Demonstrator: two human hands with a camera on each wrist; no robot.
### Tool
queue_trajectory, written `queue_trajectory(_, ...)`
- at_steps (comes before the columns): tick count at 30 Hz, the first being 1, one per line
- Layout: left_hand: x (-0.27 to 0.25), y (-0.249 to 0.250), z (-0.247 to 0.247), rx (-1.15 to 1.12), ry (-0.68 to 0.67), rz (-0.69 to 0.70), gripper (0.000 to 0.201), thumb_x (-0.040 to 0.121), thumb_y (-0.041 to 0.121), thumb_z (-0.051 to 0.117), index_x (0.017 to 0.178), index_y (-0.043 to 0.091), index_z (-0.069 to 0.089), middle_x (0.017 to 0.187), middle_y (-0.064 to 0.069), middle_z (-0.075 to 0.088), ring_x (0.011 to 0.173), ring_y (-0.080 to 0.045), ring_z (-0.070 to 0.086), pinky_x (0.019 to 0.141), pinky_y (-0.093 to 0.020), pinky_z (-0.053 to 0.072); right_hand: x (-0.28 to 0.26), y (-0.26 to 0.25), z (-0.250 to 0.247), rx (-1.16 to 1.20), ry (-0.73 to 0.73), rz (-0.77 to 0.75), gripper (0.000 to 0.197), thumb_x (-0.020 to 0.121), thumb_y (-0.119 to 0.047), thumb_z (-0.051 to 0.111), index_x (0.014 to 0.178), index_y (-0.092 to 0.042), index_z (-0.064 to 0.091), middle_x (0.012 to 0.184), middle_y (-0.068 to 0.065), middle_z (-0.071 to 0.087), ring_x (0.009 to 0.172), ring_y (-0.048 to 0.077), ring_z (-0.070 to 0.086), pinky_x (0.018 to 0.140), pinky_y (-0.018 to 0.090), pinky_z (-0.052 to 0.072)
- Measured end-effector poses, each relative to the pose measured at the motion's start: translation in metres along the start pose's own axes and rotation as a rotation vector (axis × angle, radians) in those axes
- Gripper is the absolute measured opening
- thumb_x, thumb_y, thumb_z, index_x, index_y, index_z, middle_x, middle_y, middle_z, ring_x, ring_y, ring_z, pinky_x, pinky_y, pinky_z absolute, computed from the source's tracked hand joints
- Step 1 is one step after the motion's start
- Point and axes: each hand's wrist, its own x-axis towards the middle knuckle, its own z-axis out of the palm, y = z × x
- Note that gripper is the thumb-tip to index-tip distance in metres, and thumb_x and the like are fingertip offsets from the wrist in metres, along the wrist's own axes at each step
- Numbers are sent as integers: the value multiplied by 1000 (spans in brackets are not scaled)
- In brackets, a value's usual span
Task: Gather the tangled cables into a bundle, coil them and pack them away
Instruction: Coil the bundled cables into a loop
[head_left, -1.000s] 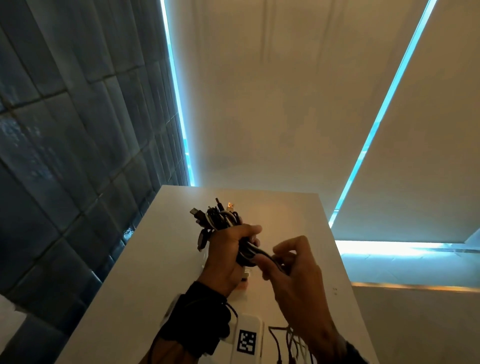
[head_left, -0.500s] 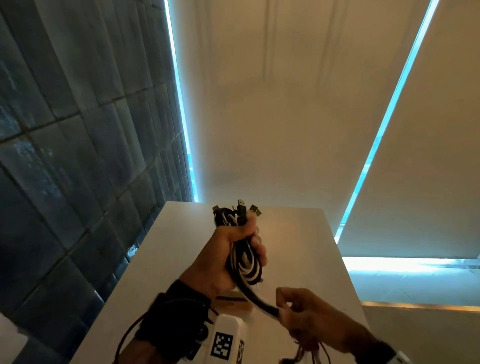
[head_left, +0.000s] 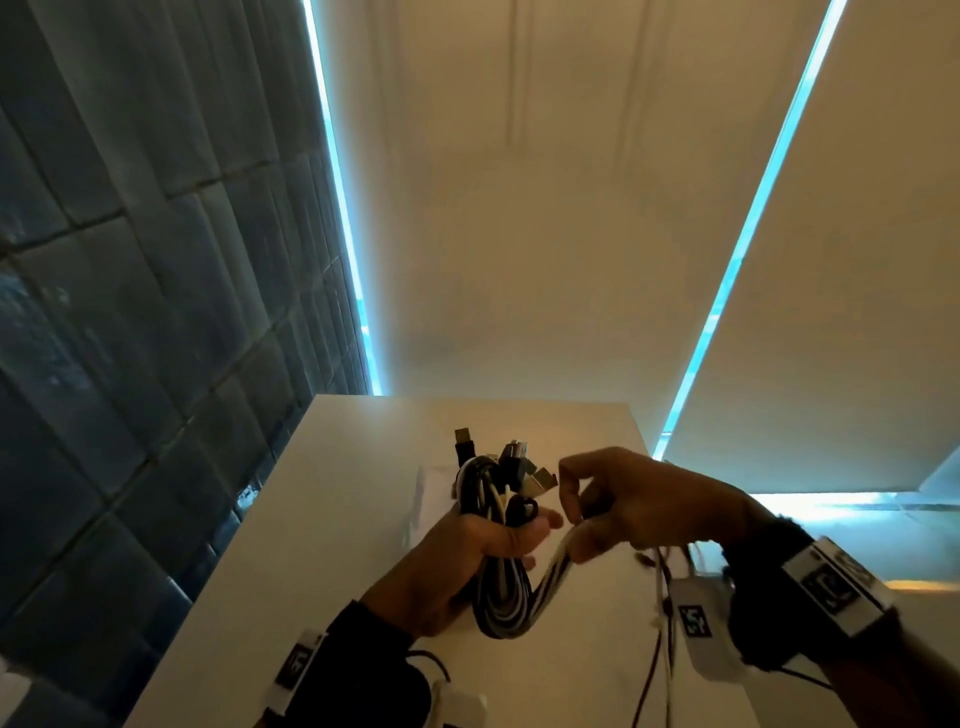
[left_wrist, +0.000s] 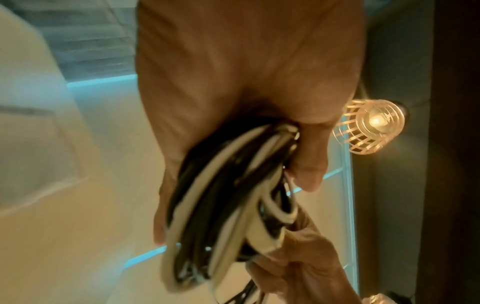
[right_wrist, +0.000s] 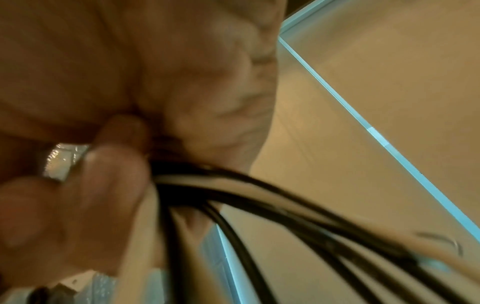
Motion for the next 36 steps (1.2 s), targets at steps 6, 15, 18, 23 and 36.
queue_trajectory(6,-6,19,2,-25,-207,29,30,83,19,56,109,4,62,105,-19,69,92,-32,68,78,-40,54,-5,-39,-13,-163,140,-167,28,73,-8,81,82,-4,54,74,6,66,69,23,67,70,44,59)
queue_trajectory(15,-22,35,-7,41,-236,109,5,81,9,62,82,12,58,65,-2,51,57,-15,49,59,-30,46,-27,-78,-53,-268,77,43,27,70,-33,81,74,-18,59,57,6,49,43,13,34,41,23,30)
queue_trajectory(18,-27,29,-14,17,-306,-25,16,78,12,67,91,7,61,66,-4,48,58,-17,47,57,-29,46,-33,-76,-67,-326,196,3,31,68,-43,76,71,-14,67,52,0,41,43,11,32,42,23,28)
queue_trajectory(23,-23,16,-10,-154,-244,-29,19,72,17,70,80,8,55,68,-8,47,64,-22,52,69,-36,46,-32,-67,-65,-300,330,-124,25,79,-33,71,74,-9,72,45,-9,38,39,4,32,40,11,25)
queue_trajectory(36,15,9,14,-552,45,120,42,54,30,90,75,15,56,53,3,39,42,-10,41,46,-23,41,9,-50,23,-86,1025,-509,26,93,-23,59,71,-33,69,47,-17,47,40,5,42,40,14,30)
